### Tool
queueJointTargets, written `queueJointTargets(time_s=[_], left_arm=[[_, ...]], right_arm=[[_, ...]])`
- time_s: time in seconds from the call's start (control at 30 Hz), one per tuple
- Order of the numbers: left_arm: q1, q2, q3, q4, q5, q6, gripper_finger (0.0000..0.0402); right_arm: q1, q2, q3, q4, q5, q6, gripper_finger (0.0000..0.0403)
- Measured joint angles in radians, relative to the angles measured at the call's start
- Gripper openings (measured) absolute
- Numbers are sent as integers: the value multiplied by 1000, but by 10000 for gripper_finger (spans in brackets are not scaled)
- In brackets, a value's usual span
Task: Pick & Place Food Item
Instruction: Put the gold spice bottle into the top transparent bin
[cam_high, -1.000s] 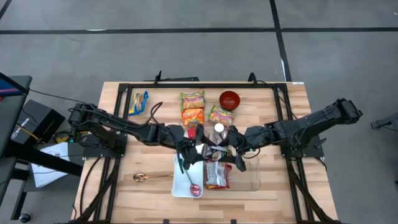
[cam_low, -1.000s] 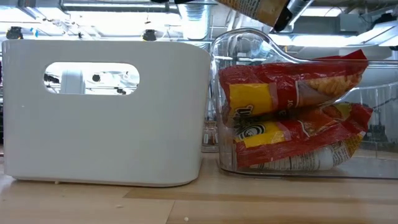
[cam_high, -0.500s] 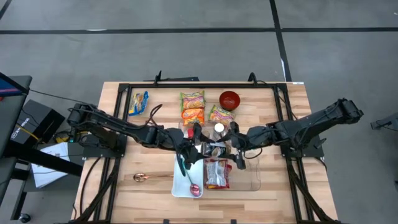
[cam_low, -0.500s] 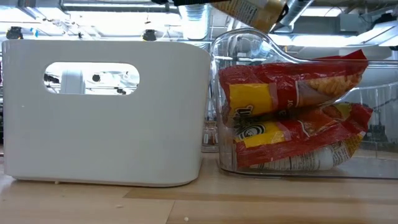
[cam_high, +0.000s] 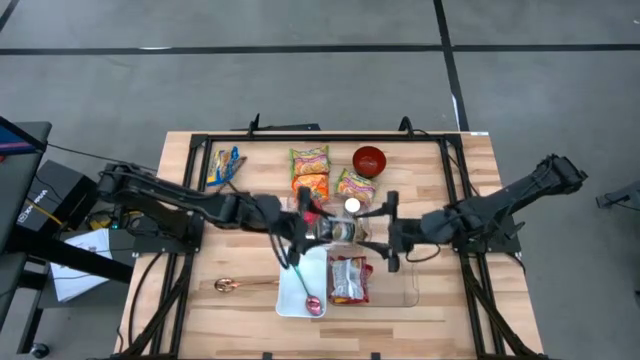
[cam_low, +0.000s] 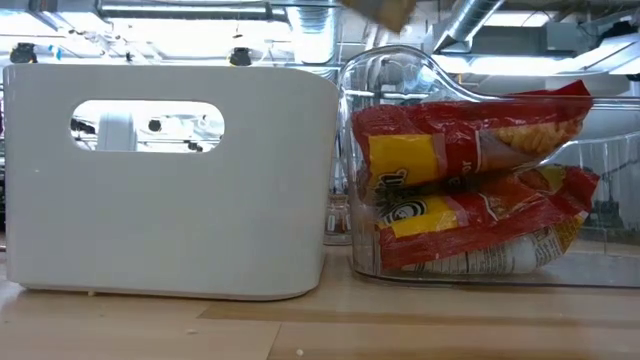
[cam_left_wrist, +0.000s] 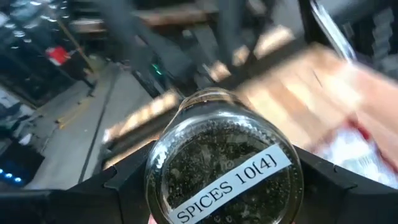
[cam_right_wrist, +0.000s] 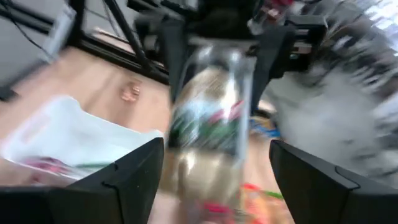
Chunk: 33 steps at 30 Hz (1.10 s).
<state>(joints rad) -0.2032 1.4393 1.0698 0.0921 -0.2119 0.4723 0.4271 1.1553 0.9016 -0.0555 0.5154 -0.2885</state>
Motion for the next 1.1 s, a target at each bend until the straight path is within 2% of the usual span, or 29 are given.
queueJointTargets(time_s=[0.2, 0.3, 0.4, 0.47, 0.6, 0.7, 0.87, 1.1], left_arm=[[56, -95, -68, 61, 50, -165, 272], [97, -129, -110, 174, 126, -295, 272], [135, -134, -151, 296, 192, -416, 272], [152, -131, -169, 335, 222, -467, 272], [164, -117, -171, 377, 228, -521, 272], [164, -98, -171, 419, 242, -554, 272], [164, -88, -171, 449, 253, -560, 276], [164, -88, -171, 457, 248, -560, 273]], right_arm=[[104, 30, 0, 0, 316, -216, 286], [144, 66, -1, 19, 459, -339, 286], [164, 118, -2, 57, 543, -477, 286], [170, 152, -2, 101, 601, -552, 286], [173, 201, -2, 265, 798, -662, 286], [175, 206, -2, 360, 813, -719, 286], [174, 206, -2, 498, 768, -776, 286], [152, 206, -2, 567, 790, -813, 299]])
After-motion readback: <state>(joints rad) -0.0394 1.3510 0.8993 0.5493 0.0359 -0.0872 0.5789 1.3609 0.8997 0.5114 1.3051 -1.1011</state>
